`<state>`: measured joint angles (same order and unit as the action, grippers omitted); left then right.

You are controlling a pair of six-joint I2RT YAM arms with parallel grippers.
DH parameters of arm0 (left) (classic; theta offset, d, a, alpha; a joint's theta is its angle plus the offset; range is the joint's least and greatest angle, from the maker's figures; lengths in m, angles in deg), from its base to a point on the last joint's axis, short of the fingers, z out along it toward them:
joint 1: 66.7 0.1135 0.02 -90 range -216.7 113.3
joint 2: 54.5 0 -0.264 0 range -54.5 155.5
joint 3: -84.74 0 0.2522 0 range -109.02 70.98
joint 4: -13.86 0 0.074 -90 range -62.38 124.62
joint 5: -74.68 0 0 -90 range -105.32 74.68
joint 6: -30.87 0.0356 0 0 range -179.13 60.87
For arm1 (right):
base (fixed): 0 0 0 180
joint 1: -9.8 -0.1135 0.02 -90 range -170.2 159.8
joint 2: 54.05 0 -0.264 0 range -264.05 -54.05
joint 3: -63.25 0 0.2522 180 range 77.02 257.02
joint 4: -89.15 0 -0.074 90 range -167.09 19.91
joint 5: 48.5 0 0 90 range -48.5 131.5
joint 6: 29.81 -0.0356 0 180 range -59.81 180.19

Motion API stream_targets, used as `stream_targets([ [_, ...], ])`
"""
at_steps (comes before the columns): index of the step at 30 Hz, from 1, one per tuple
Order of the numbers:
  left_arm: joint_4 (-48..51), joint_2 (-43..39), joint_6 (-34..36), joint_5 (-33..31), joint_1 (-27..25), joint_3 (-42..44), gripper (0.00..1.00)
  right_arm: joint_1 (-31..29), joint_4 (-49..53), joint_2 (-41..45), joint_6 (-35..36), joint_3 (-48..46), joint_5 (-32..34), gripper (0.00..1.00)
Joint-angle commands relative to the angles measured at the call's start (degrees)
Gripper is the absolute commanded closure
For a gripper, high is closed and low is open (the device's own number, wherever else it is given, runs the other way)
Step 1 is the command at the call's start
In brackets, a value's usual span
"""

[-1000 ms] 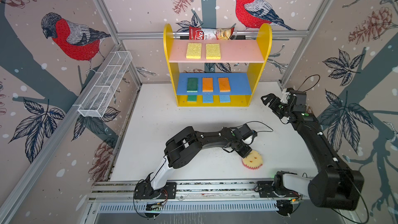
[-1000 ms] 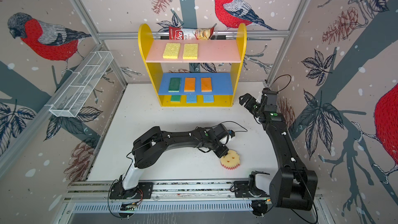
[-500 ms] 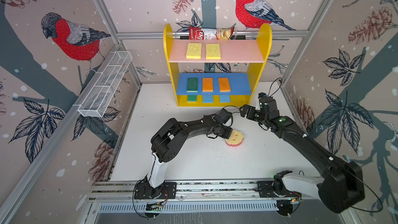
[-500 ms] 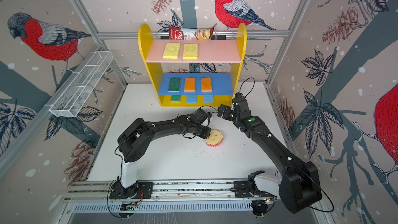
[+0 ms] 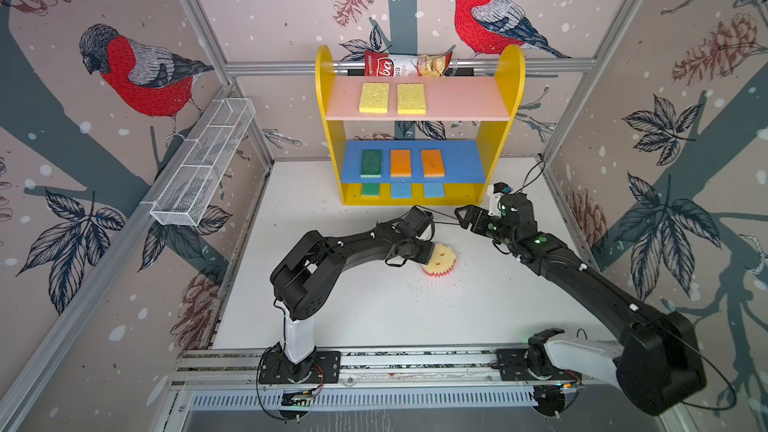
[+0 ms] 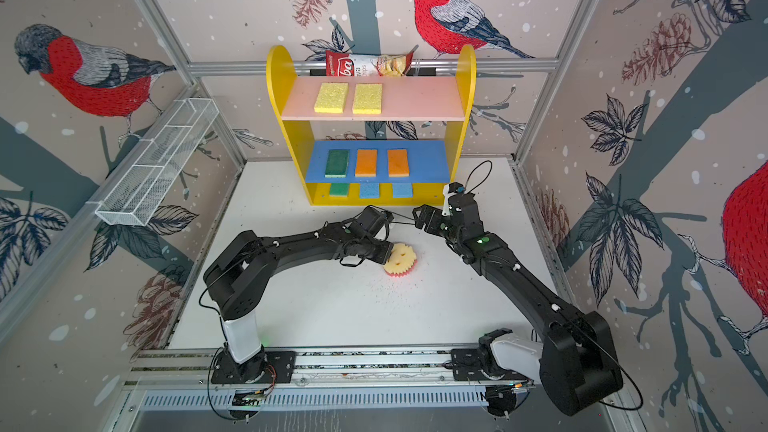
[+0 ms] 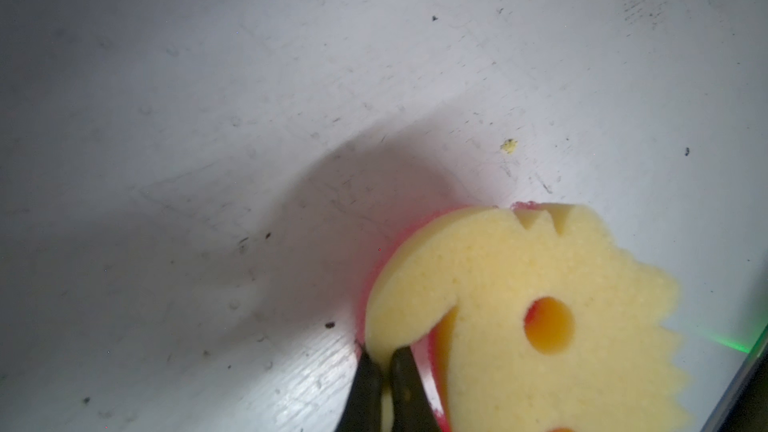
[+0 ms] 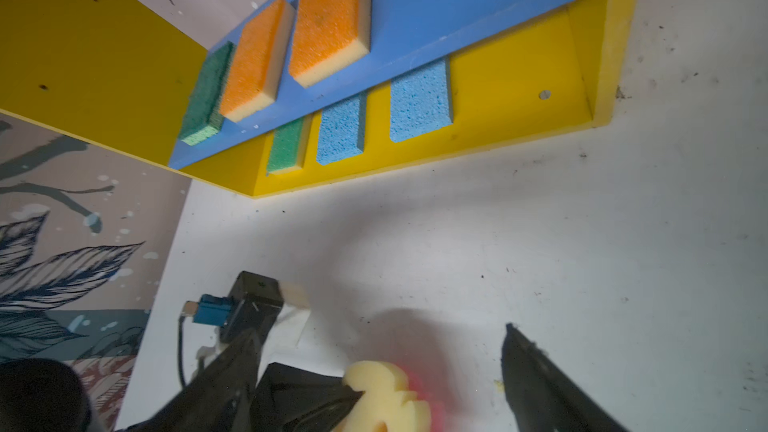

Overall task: Place and organize the cleaning sponges onto the shelf
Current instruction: 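Lift the smiley sponge with the left gripper while the right gripper approaches it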

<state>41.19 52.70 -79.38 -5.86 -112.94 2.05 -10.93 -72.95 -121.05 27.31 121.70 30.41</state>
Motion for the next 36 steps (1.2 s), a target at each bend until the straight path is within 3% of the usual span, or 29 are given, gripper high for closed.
stream_targets([
  [1, 0.58, -0.42, -2.74, -2.2, 1.77, 0.07, 0.97, 6.27, 3.21, 2.94, -0.71, -0.72, -1.93, 0.09],
  [4, -0.04, -0.03, -2.78, -1.34, 1.77, -0.12, 0.97, 9.04, -1.1, 4.85, -2.13, -1.49, -5.74, 0.08],
  [8, 0.42, 0.79, -2.82, -0.59, 1.78, -1.7, 0.97, 6.69, -5.05, 3.62, -4.1, -0.19, -8.85, 0.08],
  [14, 0.67, 1.0, -2.97, 0.12, 1.69, -3.48, 0.97, -3.8, -0.92, -3.12, -0.35, 5.52, -4.37, 0.05],
  [24, 2.37, 0.83, -2.1, -0.82, 0.07, -4.99, 0.97, -6.72, -7.61, -10.56, -4.82, 8.55, -3.77, 0.03],
  [30, 2.01, 0.26, -2.13, -0.37, -1.64, -5.07, 0.97, -4.96, -8.21, -13.75, -6.13, 11.7, 0.61, 0.03],
  [36, 1.71, 0.2, -1.11, 0.52, -3.05, -4.59, 0.97, 2.28, -11.32, -12.25, -10.92, 10.87, -4.37, 0.06],
])
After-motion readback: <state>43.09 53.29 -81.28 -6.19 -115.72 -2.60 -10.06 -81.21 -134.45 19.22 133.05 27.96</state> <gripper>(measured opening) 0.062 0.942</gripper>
